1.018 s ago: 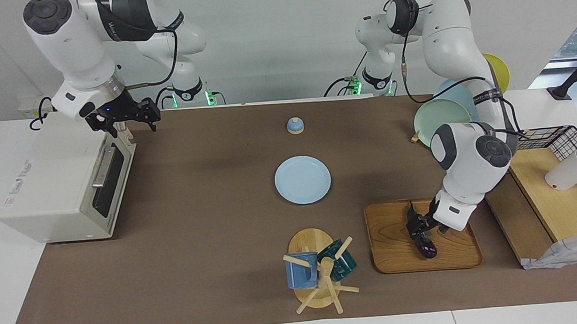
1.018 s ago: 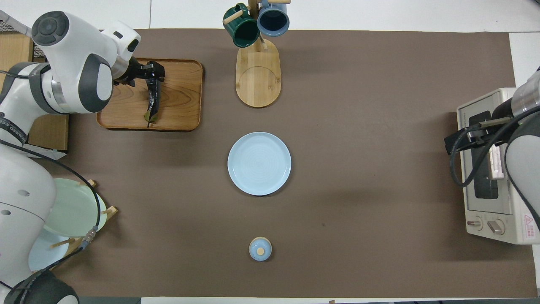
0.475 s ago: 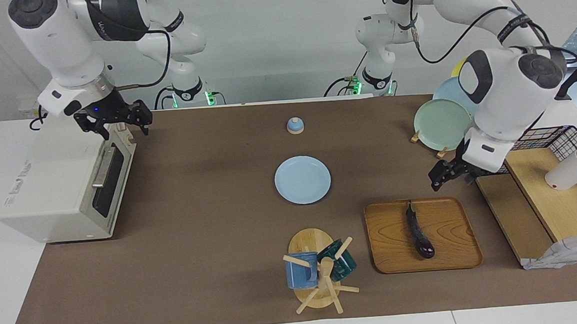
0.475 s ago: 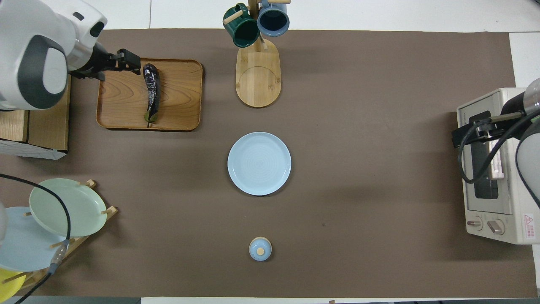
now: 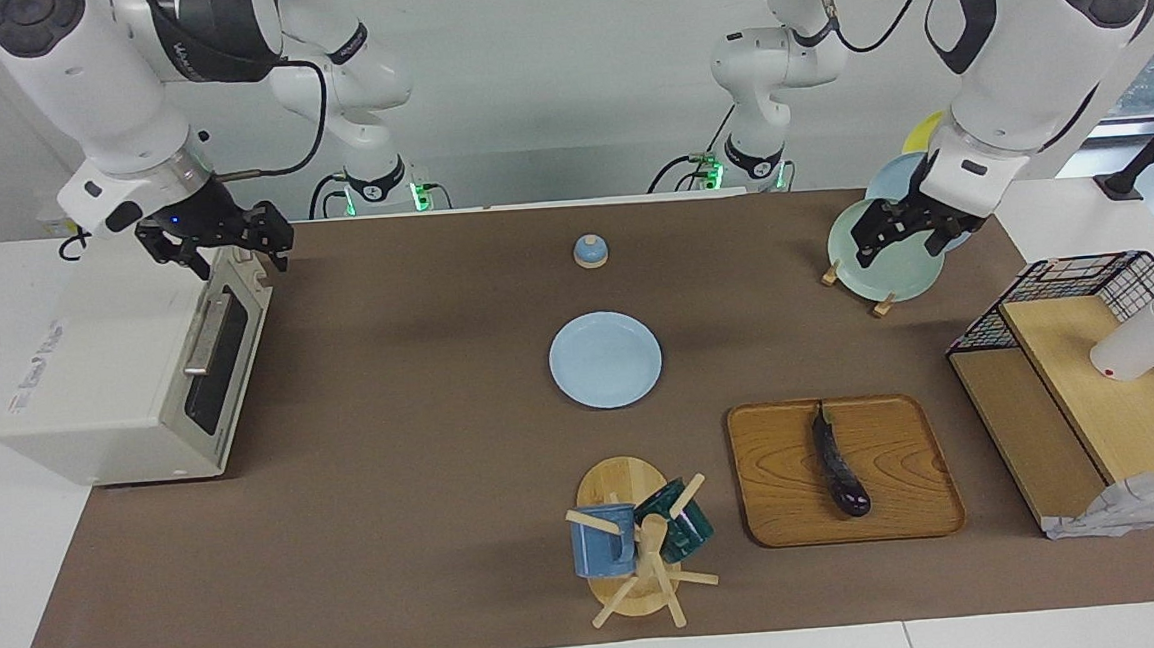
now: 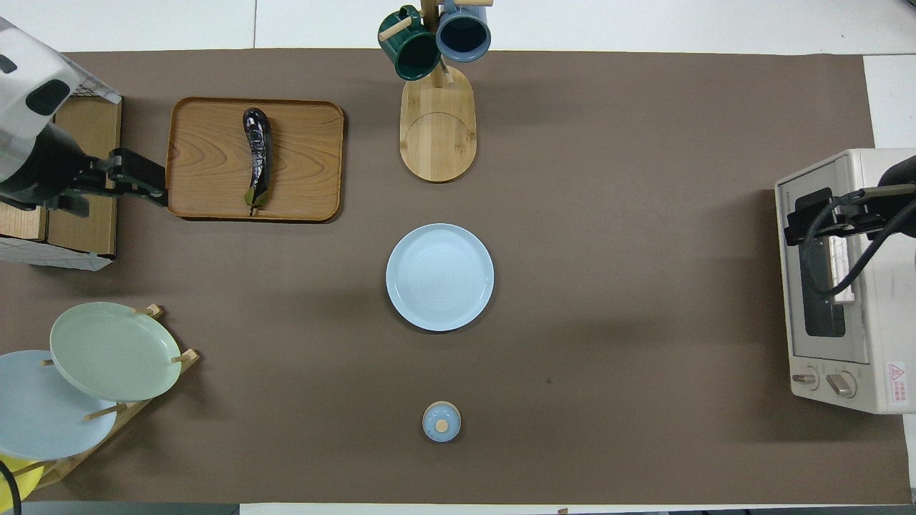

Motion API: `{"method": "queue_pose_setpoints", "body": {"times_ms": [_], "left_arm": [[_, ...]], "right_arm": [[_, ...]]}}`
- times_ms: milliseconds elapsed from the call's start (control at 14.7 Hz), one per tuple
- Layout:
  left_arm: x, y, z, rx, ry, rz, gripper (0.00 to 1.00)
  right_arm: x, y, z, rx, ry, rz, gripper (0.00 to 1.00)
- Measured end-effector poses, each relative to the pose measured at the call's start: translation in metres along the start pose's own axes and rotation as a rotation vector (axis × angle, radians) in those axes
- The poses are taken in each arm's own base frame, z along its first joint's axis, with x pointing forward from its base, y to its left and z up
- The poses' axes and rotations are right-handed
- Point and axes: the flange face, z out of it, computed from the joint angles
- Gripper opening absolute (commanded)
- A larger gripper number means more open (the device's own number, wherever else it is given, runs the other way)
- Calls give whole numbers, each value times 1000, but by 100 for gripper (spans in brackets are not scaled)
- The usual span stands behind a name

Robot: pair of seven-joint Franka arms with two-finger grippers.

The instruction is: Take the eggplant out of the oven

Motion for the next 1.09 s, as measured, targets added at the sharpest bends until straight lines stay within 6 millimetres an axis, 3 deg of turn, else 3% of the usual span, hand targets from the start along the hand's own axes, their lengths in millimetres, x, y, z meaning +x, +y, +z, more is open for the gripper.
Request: {"method": "queue_pose_setpoints", "body": {"times_ms": [271, 543, 882, 1086], "left_arm": [[-33, -4, 21, 16, -63, 0, 100], [-41, -7, 37, 16, -58, -4, 100], [-42, -13, 13, 11, -35, -16, 100], [-43, -12, 9, 11, -31, -14, 100]], "right_arm": [[0, -1, 0, 0, 0, -2, 100], [0, -1, 0, 0, 0, -2, 100], [0, -1, 0, 0, 0, -2, 100], [0, -1, 0, 0, 0, -2, 100]]}}
